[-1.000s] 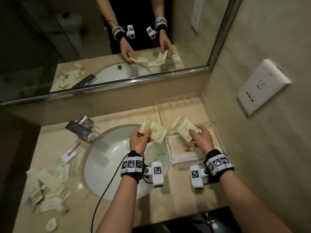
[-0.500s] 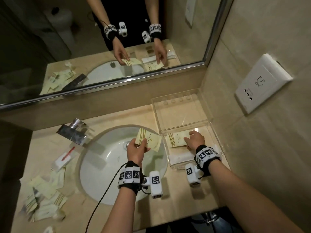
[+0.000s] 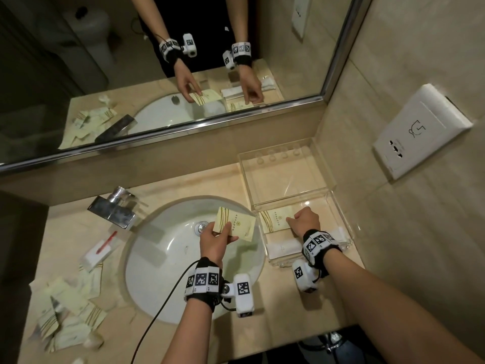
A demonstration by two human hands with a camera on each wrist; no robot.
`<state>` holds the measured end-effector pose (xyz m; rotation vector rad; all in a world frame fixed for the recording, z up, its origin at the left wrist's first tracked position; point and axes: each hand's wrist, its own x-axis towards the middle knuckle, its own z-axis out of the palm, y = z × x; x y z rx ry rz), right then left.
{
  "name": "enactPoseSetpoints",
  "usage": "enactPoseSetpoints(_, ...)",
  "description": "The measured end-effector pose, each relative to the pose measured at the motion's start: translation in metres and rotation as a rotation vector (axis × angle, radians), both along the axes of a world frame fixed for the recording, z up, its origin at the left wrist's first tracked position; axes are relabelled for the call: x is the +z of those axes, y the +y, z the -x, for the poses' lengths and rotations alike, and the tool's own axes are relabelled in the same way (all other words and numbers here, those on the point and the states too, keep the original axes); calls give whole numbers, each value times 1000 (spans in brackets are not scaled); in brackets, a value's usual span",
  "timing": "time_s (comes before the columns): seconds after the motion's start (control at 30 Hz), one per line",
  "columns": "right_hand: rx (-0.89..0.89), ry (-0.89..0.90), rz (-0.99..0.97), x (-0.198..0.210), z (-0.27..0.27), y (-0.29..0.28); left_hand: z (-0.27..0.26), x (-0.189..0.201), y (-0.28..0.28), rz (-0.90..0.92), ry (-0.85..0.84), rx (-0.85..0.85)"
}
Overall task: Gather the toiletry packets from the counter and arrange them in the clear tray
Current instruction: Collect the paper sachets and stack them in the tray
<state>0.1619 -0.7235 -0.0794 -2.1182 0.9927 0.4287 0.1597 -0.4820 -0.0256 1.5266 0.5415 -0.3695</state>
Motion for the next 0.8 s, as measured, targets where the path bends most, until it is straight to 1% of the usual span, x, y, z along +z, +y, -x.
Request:
enactPoseSetpoints(0.2, -4, 30, 9, 11, 3, -1, -1, 1, -1, 13, 15, -4)
enactPoseSetpoints(0.3, -42, -61, -25, 19, 7, -2, -2, 1, -4, 31, 23, -25)
enactPoseSetpoints(0.37, -155, -173, -147, 29, 8, 1, -4, 2, -8, 50, 18, -36)
enactPoseSetpoints(0.43, -210, -266, -361, 44, 10, 5, -6, 5, -15, 90, 25, -41)
enactPoseSetpoints(0.5, -121, -261, -576, 58, 12, 9, -7, 8, -27, 141, 34, -62)
enactPoseSetpoints(0.57, 26, -247, -647, 68, 15, 11, -8, 12, -40, 172, 42, -109)
enactPoseSetpoints(0.63, 93, -290, -608, 70, 16, 7, -10, 13, -53, 167, 37, -166)
enactPoseSetpoints(0.7, 78, -322, -524, 62, 16, -2, -11, 11, -62, 111, 31, -185)
enactPoseSetpoints(0.8, -5, -273, -422, 49, 16, -18, -12, 5, -68, -85, -13, -180)
